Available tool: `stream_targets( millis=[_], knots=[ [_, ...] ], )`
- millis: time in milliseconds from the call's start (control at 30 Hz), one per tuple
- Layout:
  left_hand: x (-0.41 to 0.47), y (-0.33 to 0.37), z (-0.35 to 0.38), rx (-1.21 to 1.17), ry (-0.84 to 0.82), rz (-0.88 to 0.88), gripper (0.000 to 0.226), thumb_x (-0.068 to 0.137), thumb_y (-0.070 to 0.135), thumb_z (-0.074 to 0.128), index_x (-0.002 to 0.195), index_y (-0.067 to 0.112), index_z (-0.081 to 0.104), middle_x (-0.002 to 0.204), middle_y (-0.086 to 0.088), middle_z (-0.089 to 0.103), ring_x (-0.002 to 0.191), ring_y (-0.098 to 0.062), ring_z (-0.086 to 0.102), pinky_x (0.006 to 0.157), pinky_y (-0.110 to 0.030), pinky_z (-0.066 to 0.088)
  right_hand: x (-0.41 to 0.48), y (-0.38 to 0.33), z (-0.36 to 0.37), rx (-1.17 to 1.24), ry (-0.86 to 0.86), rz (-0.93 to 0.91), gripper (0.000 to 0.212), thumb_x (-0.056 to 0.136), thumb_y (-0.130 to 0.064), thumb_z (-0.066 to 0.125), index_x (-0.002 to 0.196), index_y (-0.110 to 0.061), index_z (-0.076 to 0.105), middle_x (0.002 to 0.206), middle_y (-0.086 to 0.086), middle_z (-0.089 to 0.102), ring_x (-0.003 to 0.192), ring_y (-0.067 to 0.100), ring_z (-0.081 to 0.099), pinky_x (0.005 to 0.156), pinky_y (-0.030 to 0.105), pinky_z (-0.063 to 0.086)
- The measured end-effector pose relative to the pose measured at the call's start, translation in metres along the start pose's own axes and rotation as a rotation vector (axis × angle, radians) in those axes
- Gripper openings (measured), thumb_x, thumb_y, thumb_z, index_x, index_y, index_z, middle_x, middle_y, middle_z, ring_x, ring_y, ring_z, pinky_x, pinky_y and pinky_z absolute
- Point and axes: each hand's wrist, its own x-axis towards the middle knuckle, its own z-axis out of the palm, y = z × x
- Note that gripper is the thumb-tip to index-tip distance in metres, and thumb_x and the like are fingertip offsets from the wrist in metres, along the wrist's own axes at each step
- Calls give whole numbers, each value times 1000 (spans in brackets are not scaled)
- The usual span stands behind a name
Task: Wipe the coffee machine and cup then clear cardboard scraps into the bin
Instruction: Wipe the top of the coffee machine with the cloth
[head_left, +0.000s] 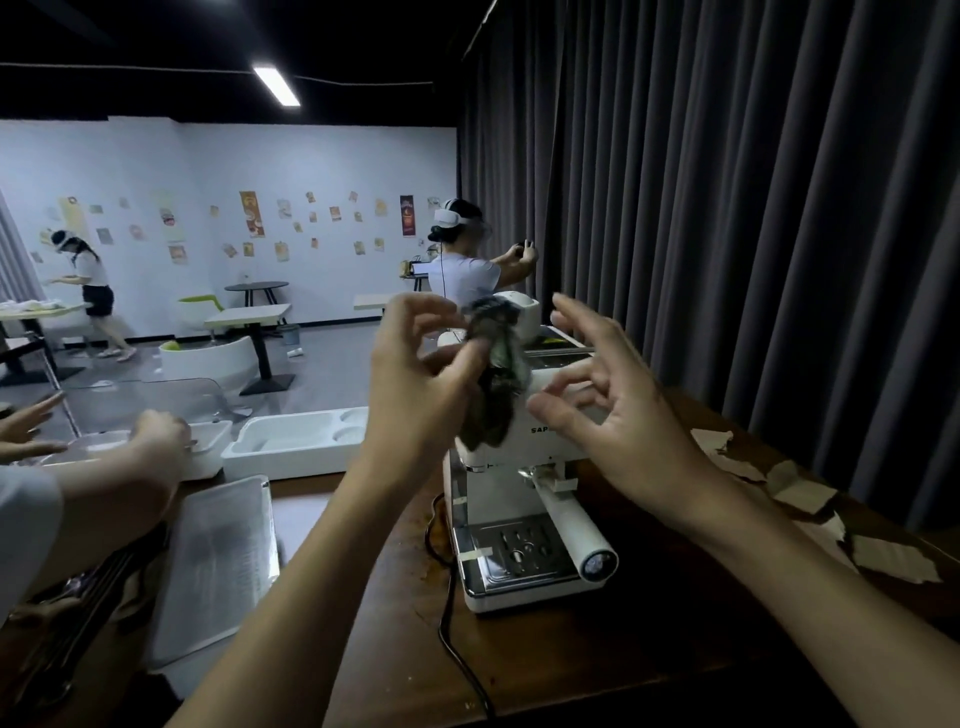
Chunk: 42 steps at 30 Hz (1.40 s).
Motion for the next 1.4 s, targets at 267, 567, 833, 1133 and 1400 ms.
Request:
stream_targets(
  millis=[267,567,833,1133,1400],
  knots=[
    [4,1,7,126,-248,-9,11,97,22,65,91,21,74,88,4,76,89,-13,73,81,-41,62,-3,-1,7,-162,273,0,32,86,-10,71,117,-16,66,109,-6,64,107,9,60,94,35,52],
    [23,-33,-10,587,-399,-52,34,102,20,55,134,29,62,134,4,65,123,-15,60,105,-44,49,-3,43,-11,-652,249,-70,39,73,13,71,110,1,68,112,10,57,100,25,60,92,19,42],
    [24,-30,-10,537,-372,-89,33,104,21,50,132,32,64,131,9,66,121,-2,58,99,-20,45,-7,38,31,-629,25,-229,50,101,-38,42,127,0,59,136,14,46,120,30,53,101,40,48],
    [21,-28,-10,582,-387,-98,39,103,10,49,131,32,63,129,18,62,126,5,50,93,4,30,-17,79,-9,-609,89,-377,24,85,-4,69,109,-5,67,121,10,55,108,30,58,101,34,45],
    [20,-30,-11,540,-364,-100,34,103,19,51,131,33,65,130,15,64,123,5,51,96,-4,34,-10,66,9,-636,32,-454,16,86,-6,69,102,-6,66,102,6,52,91,25,58,83,27,48]
  ],
)
